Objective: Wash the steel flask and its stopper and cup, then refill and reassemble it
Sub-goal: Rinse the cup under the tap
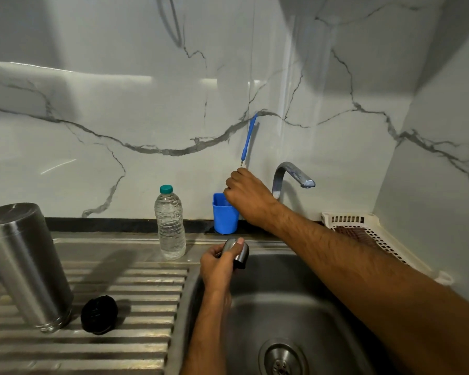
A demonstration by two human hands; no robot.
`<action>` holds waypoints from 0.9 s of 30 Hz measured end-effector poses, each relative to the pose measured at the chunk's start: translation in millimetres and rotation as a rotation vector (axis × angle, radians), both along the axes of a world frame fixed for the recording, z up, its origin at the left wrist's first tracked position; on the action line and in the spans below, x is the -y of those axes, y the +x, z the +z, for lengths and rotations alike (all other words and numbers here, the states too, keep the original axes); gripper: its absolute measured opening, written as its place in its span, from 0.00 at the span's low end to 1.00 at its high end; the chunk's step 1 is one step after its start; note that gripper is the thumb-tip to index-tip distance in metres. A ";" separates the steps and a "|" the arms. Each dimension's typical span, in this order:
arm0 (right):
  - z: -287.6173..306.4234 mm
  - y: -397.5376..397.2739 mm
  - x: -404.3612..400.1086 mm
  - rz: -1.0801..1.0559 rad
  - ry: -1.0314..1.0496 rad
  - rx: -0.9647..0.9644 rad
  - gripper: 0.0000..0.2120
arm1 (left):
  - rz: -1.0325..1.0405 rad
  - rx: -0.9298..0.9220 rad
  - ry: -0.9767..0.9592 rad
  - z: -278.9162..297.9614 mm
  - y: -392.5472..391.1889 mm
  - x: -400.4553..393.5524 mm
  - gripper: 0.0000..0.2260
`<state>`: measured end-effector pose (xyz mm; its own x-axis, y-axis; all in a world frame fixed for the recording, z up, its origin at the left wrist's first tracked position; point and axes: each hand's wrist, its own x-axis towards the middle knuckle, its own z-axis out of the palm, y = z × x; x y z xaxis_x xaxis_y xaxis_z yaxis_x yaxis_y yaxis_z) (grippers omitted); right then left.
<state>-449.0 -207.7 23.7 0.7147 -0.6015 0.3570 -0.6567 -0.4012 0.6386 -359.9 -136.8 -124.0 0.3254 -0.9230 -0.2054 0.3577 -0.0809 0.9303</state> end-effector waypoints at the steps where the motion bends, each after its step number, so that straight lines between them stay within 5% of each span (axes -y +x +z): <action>1: -4.1 -5.3 -5.8 0.000 0.004 0.022 0.06 | 0.001 0.002 0.000 0.5 -0.6 -0.8 0.26; 9: -45.5 -67.8 -37.9 -0.140 0.168 0.261 0.12 | -0.032 0.001 0.017 6.3 -11.0 -12.2 0.29; 18: -76.5 -140.8 -30.6 -0.234 0.412 1.074 0.09 | -0.116 -0.002 0.036 20.0 -52.1 -14.7 0.30; 27: -89.3 -145.9 4.5 -0.140 0.643 1.497 0.12 | -0.160 -0.048 0.140 10.0 -87.8 -12.7 0.28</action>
<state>-594.9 -212.2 -65.6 -0.0885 -0.9431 0.3205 -0.5526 -0.2212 -0.8036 -447.7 -124.1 -113.9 0.1635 -0.9237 -0.3465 0.3732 -0.2672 0.8884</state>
